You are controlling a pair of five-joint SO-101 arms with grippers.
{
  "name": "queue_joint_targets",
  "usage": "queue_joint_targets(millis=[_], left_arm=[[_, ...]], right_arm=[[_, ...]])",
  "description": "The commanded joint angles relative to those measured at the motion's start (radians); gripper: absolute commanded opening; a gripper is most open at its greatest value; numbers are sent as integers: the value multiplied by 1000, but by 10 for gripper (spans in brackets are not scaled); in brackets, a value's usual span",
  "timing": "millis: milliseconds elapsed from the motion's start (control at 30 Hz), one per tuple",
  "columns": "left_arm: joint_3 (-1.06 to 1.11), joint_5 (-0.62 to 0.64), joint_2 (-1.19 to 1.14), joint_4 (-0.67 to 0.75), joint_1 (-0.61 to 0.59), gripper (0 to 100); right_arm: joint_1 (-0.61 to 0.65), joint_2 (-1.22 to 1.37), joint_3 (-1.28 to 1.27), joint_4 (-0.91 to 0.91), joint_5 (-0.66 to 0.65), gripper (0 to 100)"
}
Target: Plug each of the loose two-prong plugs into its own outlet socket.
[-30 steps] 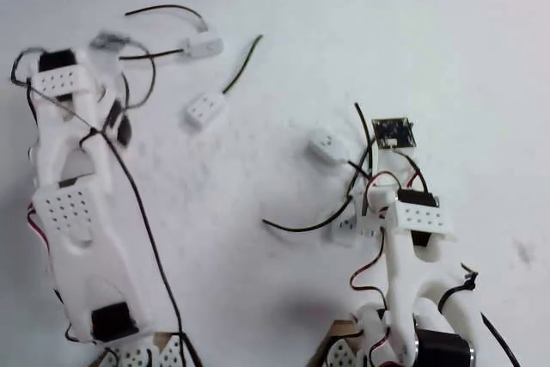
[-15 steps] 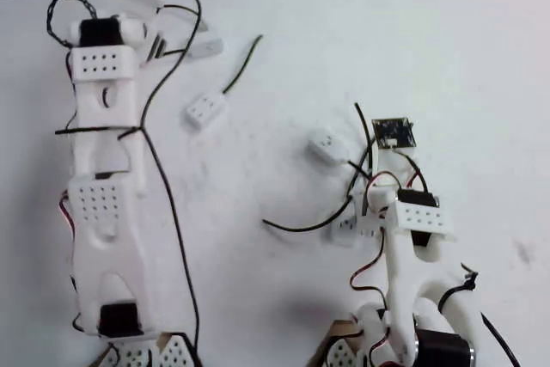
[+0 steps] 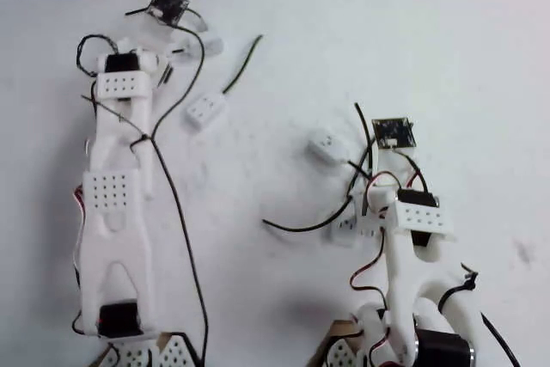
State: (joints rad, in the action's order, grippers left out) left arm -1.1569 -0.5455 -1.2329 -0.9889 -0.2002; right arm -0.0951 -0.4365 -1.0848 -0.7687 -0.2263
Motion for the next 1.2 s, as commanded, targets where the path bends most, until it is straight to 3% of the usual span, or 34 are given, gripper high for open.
queue_joint_targets(millis=[0,200,333,500,667,800,1033,1167], left_arm=[[-44,-3,5,15,-19,250],[-58,3,38,-61,-15,272],[-155,109,114,-262,-10,275],[-359,91,179,-583,59,273],[-511,146,179,-741,127,274],[-400,163,177,-744,157,272],[-87,163,179,-578,159,272],[-15,163,179,-565,170,274]], right_arm=[[5,-15,-3,8,8,18],[5,-15,-3,8,8,18],[7,-15,-3,10,8,18],[7,-15,-3,10,8,18],[7,-15,-3,10,8,18],[7,-15,-3,10,8,18],[7,-15,-3,10,8,18],[8,-15,-3,10,8,18]])
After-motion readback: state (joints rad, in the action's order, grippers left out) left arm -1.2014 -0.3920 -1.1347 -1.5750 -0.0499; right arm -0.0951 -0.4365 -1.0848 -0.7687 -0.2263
